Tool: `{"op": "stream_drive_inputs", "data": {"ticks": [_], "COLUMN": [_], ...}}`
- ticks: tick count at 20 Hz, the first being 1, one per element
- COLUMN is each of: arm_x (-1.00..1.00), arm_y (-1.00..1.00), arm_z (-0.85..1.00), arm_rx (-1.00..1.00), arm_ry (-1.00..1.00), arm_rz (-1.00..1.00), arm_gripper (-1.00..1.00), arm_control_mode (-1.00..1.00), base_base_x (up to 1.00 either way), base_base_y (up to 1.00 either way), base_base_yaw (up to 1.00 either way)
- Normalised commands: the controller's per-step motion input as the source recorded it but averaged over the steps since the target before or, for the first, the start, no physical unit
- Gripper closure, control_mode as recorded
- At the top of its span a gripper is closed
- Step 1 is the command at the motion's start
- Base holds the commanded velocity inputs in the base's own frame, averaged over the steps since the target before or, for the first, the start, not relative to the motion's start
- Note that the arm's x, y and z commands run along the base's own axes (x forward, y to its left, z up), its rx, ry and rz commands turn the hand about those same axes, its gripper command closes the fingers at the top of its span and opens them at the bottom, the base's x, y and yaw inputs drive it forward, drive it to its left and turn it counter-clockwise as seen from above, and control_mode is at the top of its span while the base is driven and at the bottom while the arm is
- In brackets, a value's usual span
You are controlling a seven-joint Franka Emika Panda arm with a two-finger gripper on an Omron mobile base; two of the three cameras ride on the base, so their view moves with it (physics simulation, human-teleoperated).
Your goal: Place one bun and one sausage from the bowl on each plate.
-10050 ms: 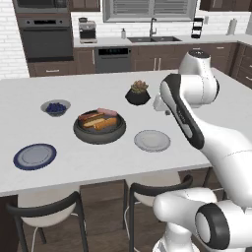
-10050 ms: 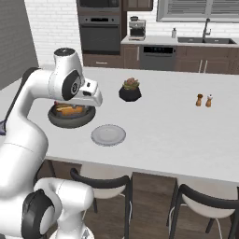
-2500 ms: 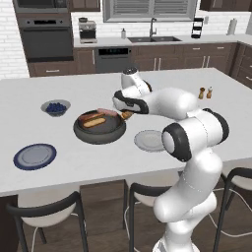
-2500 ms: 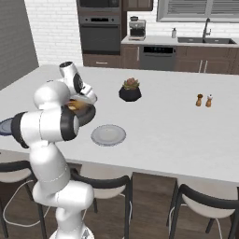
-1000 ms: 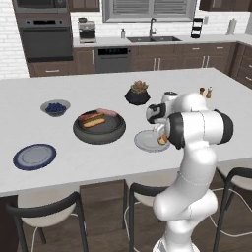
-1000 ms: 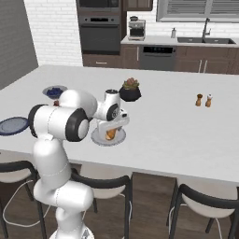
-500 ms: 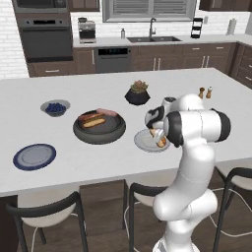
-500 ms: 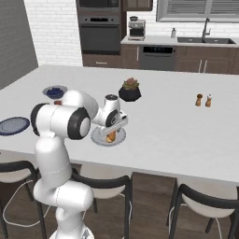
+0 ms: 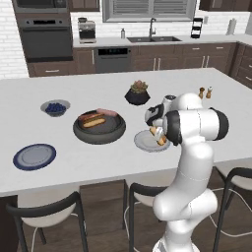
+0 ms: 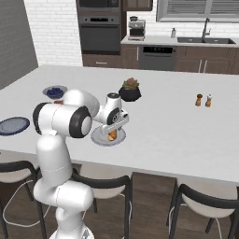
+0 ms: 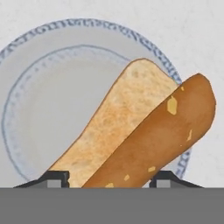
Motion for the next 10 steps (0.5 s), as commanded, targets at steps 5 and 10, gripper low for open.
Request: {"op": "stream_drive_inputs", "data": {"ticks": [5, 10], "arm_x": [0.0, 0.0], "arm_y": [0.0, 0.1], "arm_z": [0.01, 0.48], "arm_rx": [0.0, 0.0], "arm_ry": [0.01, 0.04], "arm_rz": [0.0, 0.0], "arm_gripper": [-1.0, -1.0], "arm_control_mode": [-1.0, -1.0], "base_base_x": [0.0, 0.0], "base_base_y": [0.0, 0.0], "base_base_yaw": [0.0, 0.0]}}
